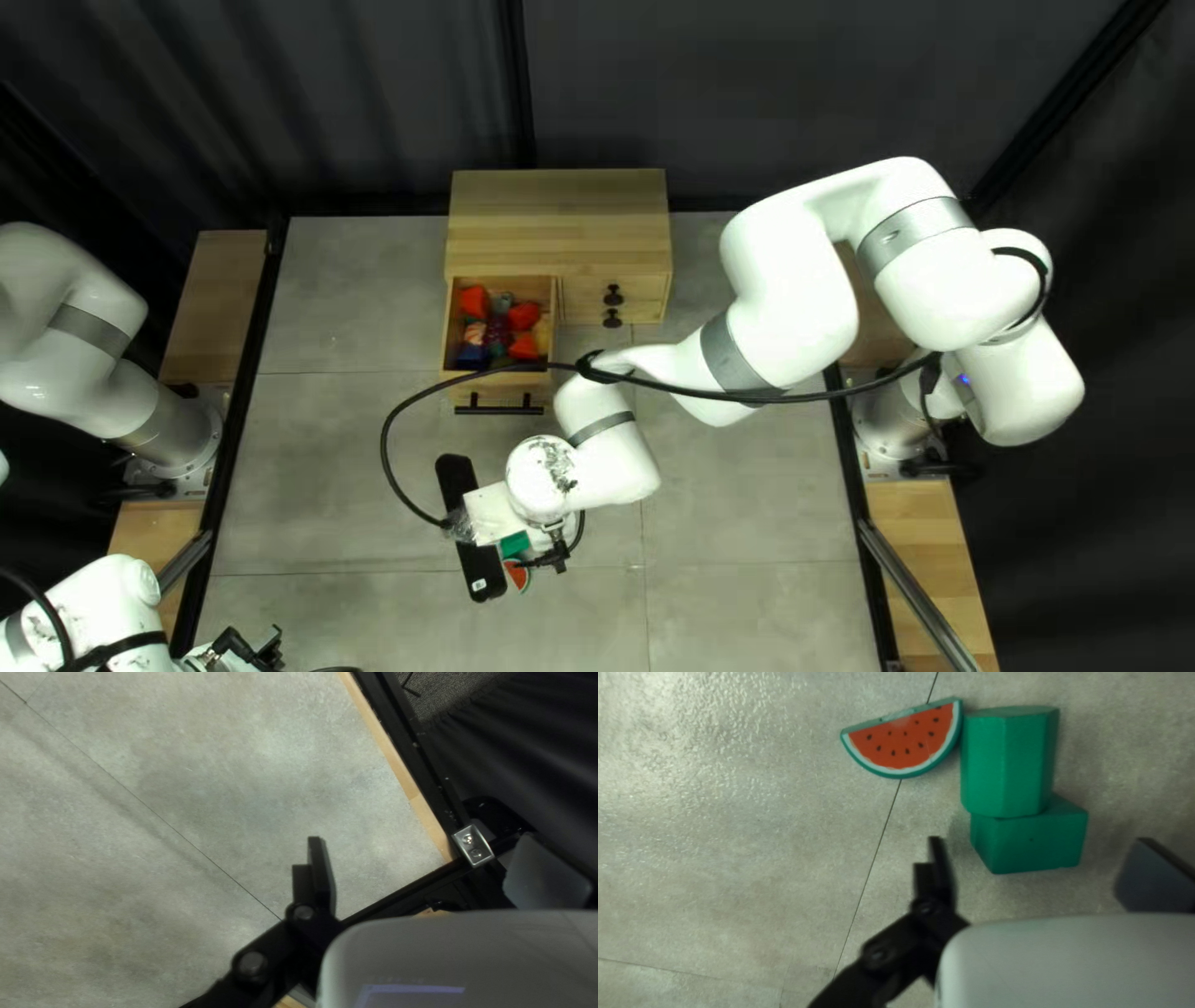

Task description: Open drawers and place objects into drawer and close

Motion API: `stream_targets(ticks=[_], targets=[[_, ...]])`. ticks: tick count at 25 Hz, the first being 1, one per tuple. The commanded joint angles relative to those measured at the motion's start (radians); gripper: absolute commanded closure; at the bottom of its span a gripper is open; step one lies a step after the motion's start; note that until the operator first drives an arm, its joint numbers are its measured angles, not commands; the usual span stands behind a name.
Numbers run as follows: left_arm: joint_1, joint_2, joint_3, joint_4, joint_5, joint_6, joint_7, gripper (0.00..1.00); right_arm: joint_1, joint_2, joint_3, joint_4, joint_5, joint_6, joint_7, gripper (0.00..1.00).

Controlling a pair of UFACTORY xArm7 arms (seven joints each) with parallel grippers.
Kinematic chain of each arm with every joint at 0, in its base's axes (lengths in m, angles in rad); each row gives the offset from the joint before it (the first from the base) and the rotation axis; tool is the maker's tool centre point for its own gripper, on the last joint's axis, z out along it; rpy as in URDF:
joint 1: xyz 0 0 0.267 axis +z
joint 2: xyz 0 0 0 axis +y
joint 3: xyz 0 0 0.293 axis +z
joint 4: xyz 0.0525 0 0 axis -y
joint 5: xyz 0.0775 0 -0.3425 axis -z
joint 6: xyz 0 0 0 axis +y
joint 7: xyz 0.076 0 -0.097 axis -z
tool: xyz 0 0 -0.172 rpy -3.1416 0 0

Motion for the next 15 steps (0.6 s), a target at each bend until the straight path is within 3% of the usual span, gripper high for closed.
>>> stream_targets(ticks=[1,4,8,12,15], targets=[[0.000,0.000,0.000,0.000,0.000,0.000,0.000,0.00,0.004,-0.041,0.001,-0.024,-0.001,0.015,0.005,0.97],[0.000,0.000,0.000,0.000,0.000,0.000,0.000,0.00,0.002,-0.151,-0.005,-0.081,-0.007,0.044,0.013,0.97],[0.000,0.000,0.000,0.000,0.000,0.000,0.000,0.00,-0.018,-0.345,-0.032,-0.136,-0.036,0.176,0.018,0.98],[0.000,0.000,0.000,0.000,0.000,0.000,0.000,0.00,-0.051,-0.488,-0.064,-0.117,-0.089,0.334,0.021,0.98],[0.000,0.000,0.000,0.000,0.000,0.000,0.000,0.00,-0.072,-0.522,-0.082,-0.077,-0.129,0.410,0.021,0.98]])
